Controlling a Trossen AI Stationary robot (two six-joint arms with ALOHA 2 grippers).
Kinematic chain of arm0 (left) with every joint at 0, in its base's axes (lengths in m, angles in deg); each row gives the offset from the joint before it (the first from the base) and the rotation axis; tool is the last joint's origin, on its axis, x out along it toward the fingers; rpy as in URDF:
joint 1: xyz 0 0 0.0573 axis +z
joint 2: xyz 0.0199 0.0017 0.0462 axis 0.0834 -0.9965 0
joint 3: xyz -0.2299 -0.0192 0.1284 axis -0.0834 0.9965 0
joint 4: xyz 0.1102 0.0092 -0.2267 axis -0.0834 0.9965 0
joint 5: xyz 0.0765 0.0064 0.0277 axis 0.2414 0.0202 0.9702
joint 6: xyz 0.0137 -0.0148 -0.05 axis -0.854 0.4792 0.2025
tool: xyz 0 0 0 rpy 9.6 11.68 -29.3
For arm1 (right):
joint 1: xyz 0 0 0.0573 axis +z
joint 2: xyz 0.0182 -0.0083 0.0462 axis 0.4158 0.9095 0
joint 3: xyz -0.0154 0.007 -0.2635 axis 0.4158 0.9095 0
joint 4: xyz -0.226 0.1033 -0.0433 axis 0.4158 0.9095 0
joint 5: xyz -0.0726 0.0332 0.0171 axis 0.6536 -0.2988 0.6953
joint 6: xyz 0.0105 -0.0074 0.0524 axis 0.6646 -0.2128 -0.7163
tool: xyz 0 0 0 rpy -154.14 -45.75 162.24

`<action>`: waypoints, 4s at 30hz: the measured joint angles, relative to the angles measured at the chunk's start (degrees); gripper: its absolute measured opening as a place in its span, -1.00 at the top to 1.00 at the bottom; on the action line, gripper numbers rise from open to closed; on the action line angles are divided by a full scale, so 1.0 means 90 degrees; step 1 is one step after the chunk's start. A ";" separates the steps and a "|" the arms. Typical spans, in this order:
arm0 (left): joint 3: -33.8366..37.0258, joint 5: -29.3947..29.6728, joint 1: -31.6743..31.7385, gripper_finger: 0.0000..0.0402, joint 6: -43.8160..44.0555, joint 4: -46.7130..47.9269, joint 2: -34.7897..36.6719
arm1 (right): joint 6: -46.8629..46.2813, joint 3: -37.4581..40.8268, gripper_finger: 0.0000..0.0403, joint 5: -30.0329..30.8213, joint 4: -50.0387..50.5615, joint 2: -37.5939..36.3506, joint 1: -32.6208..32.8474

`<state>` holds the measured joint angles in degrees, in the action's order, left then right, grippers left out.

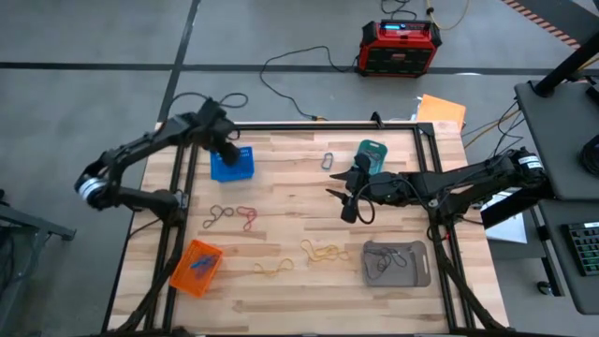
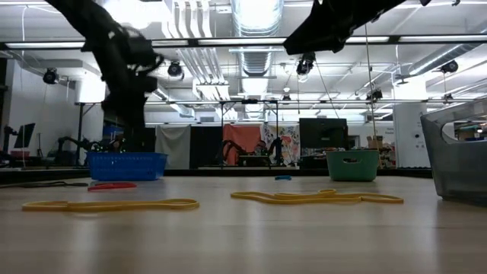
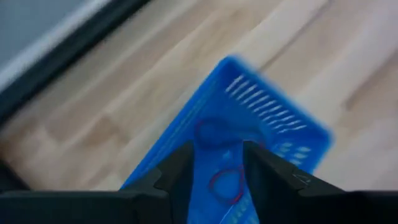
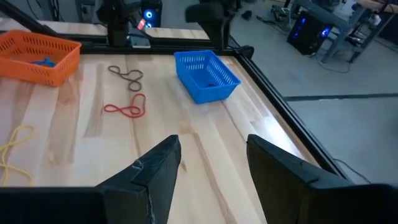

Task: Sort rubber bands into baskets
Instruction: Put the orange rubber band from the left blue bin into the right blue bin

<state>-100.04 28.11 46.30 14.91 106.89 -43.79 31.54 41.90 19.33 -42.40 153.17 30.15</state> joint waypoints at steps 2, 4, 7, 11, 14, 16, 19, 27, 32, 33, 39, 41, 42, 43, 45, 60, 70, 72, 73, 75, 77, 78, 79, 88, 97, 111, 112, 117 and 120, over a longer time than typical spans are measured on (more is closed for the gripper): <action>-0.0137 -0.0040 0.0237 0.46 0.0002 0.0254 -0.0367 | 0.0064 0.0002 0.09 0.0000 0.0011 0.0000 0.0000; -0.0228 -0.0124 0.0275 0.53 -0.0060 0.0452 -0.0654 | 0.0145 0.0002 0.09 0.0000 0.0011 0.0000 -0.0001; -0.0349 -0.0184 0.0192 0.61 -0.0117 0.0545 -0.0928 | 0.0220 0.0002 0.09 0.0002 0.0073 0.0000 0.0000; -0.0468 -0.0178 0.0083 0.62 0.0246 0.0582 -0.1069 | 0.0251 0.0002 0.09 0.0002 0.0136 0.0000 0.0000; -0.0431 0.0027 -0.0071 0.62 0.1040 0.0590 -0.1133 | 0.0179 0.0002 0.09 0.0000 0.0289 0.0000 -0.0001; -0.0334 0.0344 -0.0274 0.63 0.1536 0.0604 -0.1194 | 0.0089 0.0008 0.09 0.0002 0.0395 0.0000 0.0000; -0.0198 0.0534 -0.0594 0.63 0.1921 0.0551 -0.1274 | 0.0076 0.0046 0.09 0.0002 0.0479 0.0000 0.0000; -0.0155 0.0776 -0.0973 0.63 0.2390 -0.0121 -0.1362 | 0.0067 0.0080 0.09 0.0002 0.0703 0.0000 0.0000; -0.0086 0.1018 -0.0975 0.63 0.2738 -0.0122 -0.1379 | 0.0078 0.0094 0.09 0.0002 0.0838 0.0000 0.0000; -0.0058 0.1018 -0.0994 0.63 0.2743 -0.0185 -0.1379 | 0.0083 0.0100 0.09 0.0002 0.0839 0.0000 0.0000; 0.0324 0.1021 -0.0986 0.63 0.3004 -0.0597 -0.1381 | 0.0188 0.0119 0.09 0.0000 0.0844 0.0000 0.0000; 0.0452 0.1022 -0.0980 0.63 0.3057 -0.0737 -0.1381 | 0.0217 0.0121 0.09 -0.0002 0.0842 0.0000 0.0000; 0.0482 0.1020 -0.0980 0.63 0.3072 -0.0812 -0.1381 | 0.0239 0.0121 0.09 -0.0006 0.0842 0.0000 0.0000; 0.0488 0.1018 -0.0980 0.63 0.3101 -0.0884 -0.1381 | 0.0253 0.0121 0.09 -0.0007 0.0842 0.0000 0.0000; 0.0513 0.1028 -0.0980 0.63 0.3195 -0.0925 -0.1379 | 0.0262 0.0121 0.09 -0.0010 0.0843 0.0000 0.0000; 0.0767 0.1185 -0.0988 0.44 0.3667 -0.1182 -0.1379 | 0.0324 0.0121 0.09 -0.0058 0.0860 0.0000 0.0000; 0.0772 0.1302 -0.0988 0.18 0.3670 -0.1368 -0.1379 | 0.0324 0.0121 0.09 -0.0058 0.0901 0.0000 0.0000; 0.0772 0.1300 -0.0988 0.18 0.3666 -0.1377 -0.1379 | 0.0322 0.0121 0.09 -0.0058 0.0946 0.0000 0.0000; 0.0774 0.1299 -0.0988 0.19 0.3666 -0.1378 -0.1382 | 0.0322 0.0126 0.09 -0.0058 0.0957 0.0000 0.0000; 0.0780 0.1302 -0.0988 0.19 0.3668 -0.1392 -0.1443 | 0.0322 0.0139 0.09 -0.0058 0.0958 0.0000 0.0000; 0.0783 0.1302 -0.0988 0.19 0.3667 -0.1420 -0.1595 | 0.0322 0.0150 0.09 -0.0058 0.0961 0.0000 0.0000; 0.0787 0.1305 -0.0988 0.19 0.3649 -0.1451 -0.1678 | 0.0322 0.0150 0.09 -0.0058 0.0961 0.0000 0.0000; 0.0787 0.1314 -0.0988 0.19 0.3625 -0.1496 -0.1765 | 0.0322 0.0155 0.09 -0.0058 0.0958 0.0000 0.0000; 0.0748 0.1365 -0.0990 0.24 0.3561 -0.1621 -0.2307 | 0.0348 0.0184 0.09 -0.0058 0.0961 0.0000 0.0000; 0.0768 0.1304 -0.0988 0.80 0.3503 -0.1673 -0.2218 | 0.0368 0.0184 0.09 -0.0058 0.0958 0.0000 0.0000; 0.0806 0.1332 -0.0986 1.00 0.3145 -0.1635 -0.1284 | 0.0310 0.0184 0.09 -0.0056 0.0953 0.0000 0.0000; 0.0806 0.1350 -0.0985 1.00 0.3113 -0.1583 -0.1165 | 0.0310 0.0184 0.09 -0.0056 0.0953 0.0000 0.0000; 0.0804 0.1418 -0.1007 1.00 0.2970 -0.1455 -0.0599 | 0.0295 0.0184 0.09 -0.0056 0.0902 0.0000 0.0000; 0.0802 0.1418 -0.1080 1.00 0.2812 -0.1426 -0.0286 | 0.0295 0.0184 0.09 -0.0056 0.0905 0.0000 0.0000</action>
<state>-92.82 40.88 36.58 40.22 94.06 -46.37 34.19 43.56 18.82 -34.25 153.17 30.15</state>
